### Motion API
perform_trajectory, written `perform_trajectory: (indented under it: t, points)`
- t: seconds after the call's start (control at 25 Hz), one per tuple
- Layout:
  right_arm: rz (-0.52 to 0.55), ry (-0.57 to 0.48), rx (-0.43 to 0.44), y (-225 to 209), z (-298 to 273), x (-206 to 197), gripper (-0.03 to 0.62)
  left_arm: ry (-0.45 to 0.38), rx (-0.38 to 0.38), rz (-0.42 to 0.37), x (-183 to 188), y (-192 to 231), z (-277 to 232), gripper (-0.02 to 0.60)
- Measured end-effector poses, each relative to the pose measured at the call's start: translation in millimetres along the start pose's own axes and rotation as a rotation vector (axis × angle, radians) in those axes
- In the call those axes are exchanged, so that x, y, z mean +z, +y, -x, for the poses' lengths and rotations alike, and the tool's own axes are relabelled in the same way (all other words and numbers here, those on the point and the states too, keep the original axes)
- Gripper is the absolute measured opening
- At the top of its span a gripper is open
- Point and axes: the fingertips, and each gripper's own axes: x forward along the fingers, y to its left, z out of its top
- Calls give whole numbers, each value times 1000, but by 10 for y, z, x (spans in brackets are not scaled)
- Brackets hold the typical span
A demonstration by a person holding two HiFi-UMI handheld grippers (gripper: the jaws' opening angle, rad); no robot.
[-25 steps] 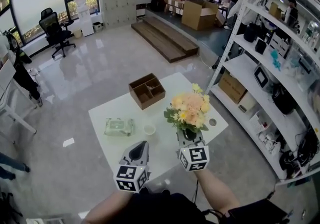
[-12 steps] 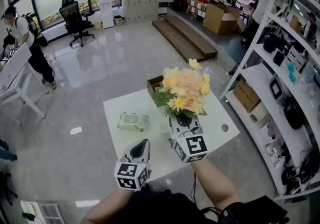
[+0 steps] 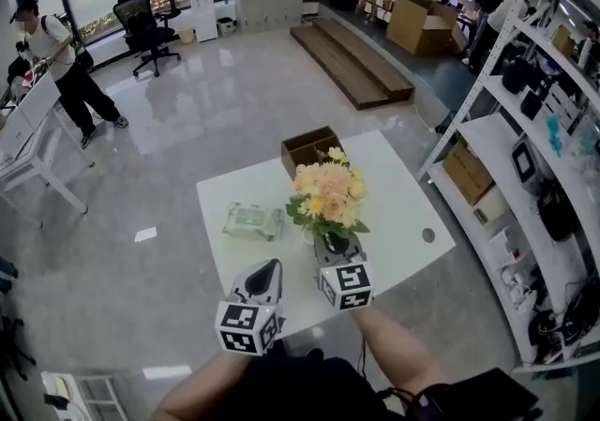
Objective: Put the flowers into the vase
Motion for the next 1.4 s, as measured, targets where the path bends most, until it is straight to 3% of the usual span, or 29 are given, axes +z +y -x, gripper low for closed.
perform_trajectory:
  t: [0.2, 0.48, 0.92, 1.4]
  points:
    - [-11, 114, 13, 8, -33, -345, 26, 15, -6, 8, -37, -9, -30, 3]
    - [-24, 193, 16, 36, -72, -572, 29, 17, -6, 12, -50, 52, -47, 3]
    - [-39, 296, 24, -8, -141, -653, 41, 15, -9, 21, -53, 92, -59, 3]
    - [35, 404, 20, -44, -133, -690, 58, 9, -21, 20, -54, 74, -86, 3]
